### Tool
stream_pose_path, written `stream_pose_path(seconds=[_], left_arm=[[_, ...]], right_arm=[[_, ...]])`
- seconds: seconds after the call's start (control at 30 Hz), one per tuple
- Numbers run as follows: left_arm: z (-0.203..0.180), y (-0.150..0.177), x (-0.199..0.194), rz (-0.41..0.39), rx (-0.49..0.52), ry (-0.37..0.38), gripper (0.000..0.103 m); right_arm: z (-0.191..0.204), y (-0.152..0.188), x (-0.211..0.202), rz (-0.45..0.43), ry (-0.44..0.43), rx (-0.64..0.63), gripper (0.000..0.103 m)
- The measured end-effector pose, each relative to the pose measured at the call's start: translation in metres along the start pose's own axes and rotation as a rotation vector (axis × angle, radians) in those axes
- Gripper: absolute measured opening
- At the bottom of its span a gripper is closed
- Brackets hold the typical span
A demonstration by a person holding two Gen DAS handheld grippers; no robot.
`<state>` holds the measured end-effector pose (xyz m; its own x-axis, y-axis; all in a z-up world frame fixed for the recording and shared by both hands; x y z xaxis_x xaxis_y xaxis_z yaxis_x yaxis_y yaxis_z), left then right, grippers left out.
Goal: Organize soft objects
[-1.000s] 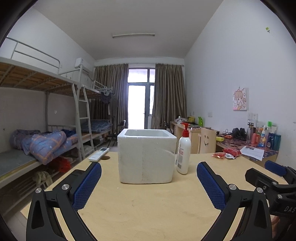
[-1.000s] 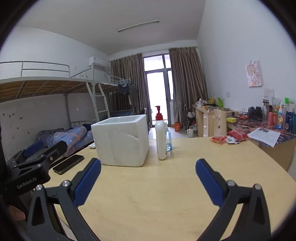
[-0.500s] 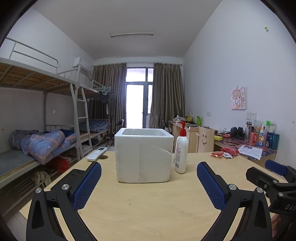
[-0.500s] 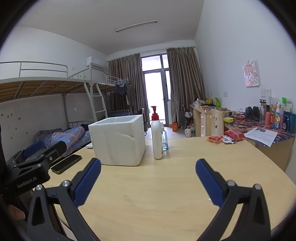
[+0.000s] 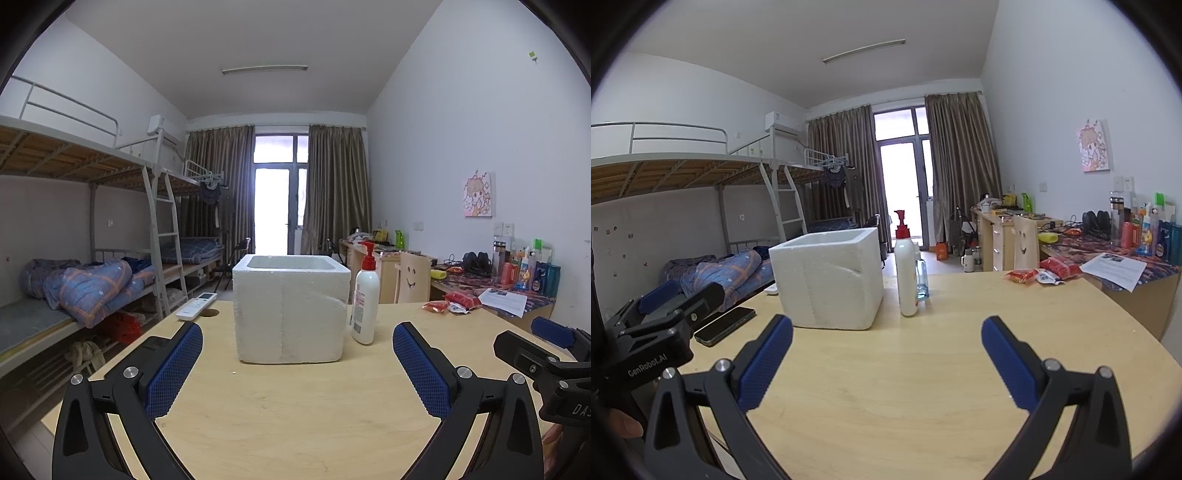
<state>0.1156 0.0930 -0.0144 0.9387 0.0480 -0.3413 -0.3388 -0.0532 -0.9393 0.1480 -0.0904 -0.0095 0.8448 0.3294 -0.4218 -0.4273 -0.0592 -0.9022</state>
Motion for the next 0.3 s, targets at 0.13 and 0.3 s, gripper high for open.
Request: stream_pose_path(seconds=[0.13,0.3], left_arm=[[0.0004,-0.0001,0.0006,0.001,0.0,-0.003,0.103],[0.0031,-0.0003,0.0019,0.003,-0.007,-0.01,0.103]], right_arm=[[0.0001,-0.0006,-0.0001,0.001,-0.002,0.002,0.103],[0.0007,0.0,0.0006,0.007,-0.003,0.002,0.103]])
Point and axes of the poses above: each gripper's, at about its wrist camera, not at the fingertips, and x roughly the way its jaws point, z to its left, y to its underside, the point moved 9 cm from there along x, roughly the way its jaws point, and after that the axes turned 12 degrees about z, right-handed, at the moved point
